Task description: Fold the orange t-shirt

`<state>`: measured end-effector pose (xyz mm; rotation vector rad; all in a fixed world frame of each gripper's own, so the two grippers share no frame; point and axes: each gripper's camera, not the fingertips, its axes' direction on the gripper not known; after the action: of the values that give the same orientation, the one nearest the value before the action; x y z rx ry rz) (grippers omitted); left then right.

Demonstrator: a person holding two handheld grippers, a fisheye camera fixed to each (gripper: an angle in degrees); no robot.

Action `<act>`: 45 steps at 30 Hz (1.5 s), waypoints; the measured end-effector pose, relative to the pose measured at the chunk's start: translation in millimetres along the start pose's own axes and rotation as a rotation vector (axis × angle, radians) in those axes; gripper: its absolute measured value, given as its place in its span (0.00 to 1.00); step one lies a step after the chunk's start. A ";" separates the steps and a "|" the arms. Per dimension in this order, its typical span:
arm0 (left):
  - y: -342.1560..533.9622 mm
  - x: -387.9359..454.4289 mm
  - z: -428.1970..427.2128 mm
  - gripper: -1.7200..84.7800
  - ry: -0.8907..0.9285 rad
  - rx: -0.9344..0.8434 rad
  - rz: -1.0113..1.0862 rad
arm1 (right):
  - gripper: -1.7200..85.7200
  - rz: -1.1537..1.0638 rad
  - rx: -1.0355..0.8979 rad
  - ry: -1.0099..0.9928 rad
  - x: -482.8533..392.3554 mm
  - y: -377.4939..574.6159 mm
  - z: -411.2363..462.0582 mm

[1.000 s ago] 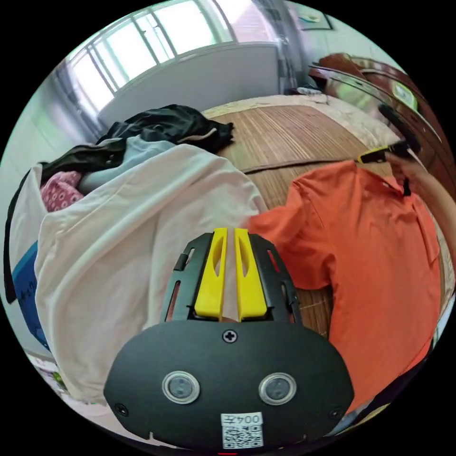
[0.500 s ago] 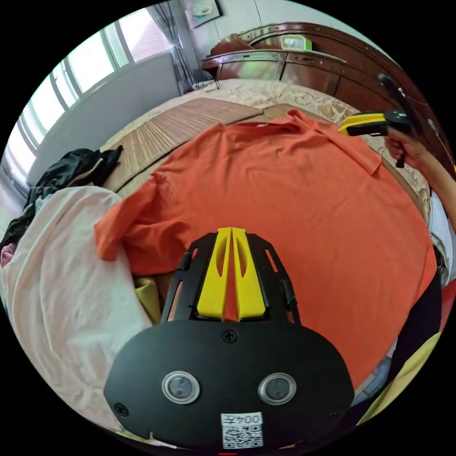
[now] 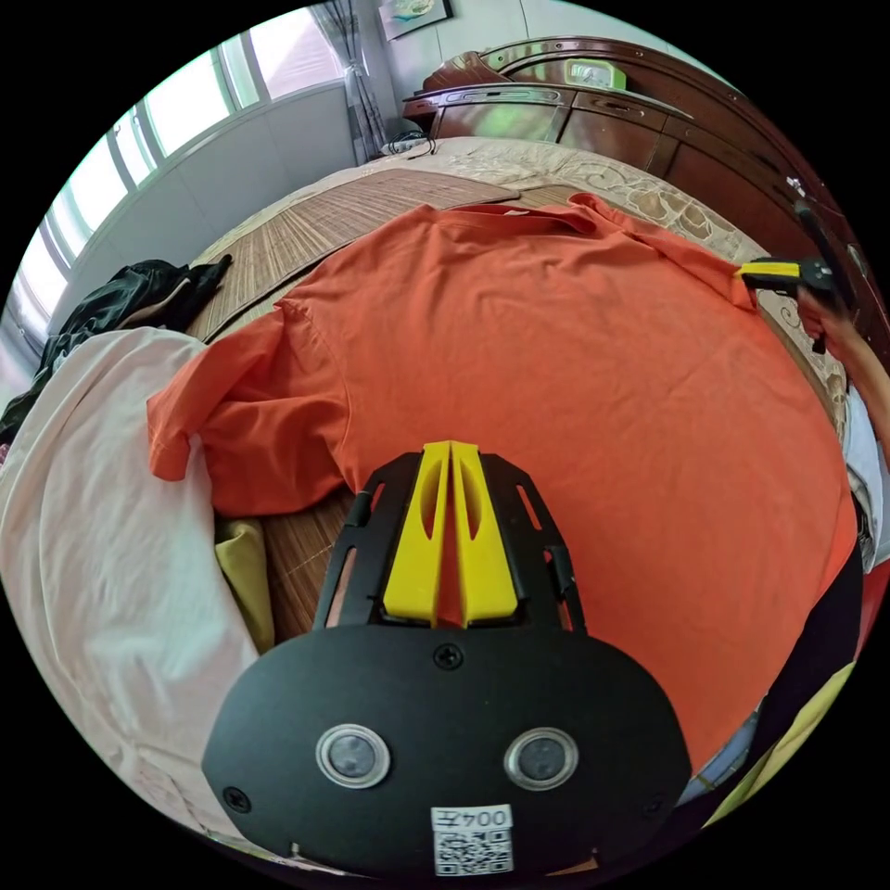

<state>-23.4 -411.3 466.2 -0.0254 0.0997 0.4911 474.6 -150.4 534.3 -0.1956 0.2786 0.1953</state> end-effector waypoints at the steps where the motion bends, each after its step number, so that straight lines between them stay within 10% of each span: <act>1: 0.4 0.2 1.9 0.02 0.004 0.001 -0.002 | 0.05 0.081 -0.032 0.022 23.7 -6.3 2.9; 12: 5.0 12.2 16.0 0.03 -0.037 0.014 0.016 | 0.18 0.056 0.079 -0.496 -2.4 -104.0 -0.2; 21: 9.4 5.5 25.3 0.03 0.017 0.023 -0.009 | 0.03 -0.065 -0.032 -0.264 -56.2 -174.4 49.0; 29: 13.3 2.4 32.7 0.02 0.034 0.028 -0.017 | 0.11 0.173 0.048 -0.363 -11.0 -236.6 63.3; 45: 19.6 -6.2 41.5 0.03 0.063 0.029 -0.031 | 0.11 0.117 0.139 -0.240 67.0 -6.2 17.6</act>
<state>-34.4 -395.0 508.1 -0.0142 0.1683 0.4582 543.5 -141.6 532.5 -0.0169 0.0642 0.3112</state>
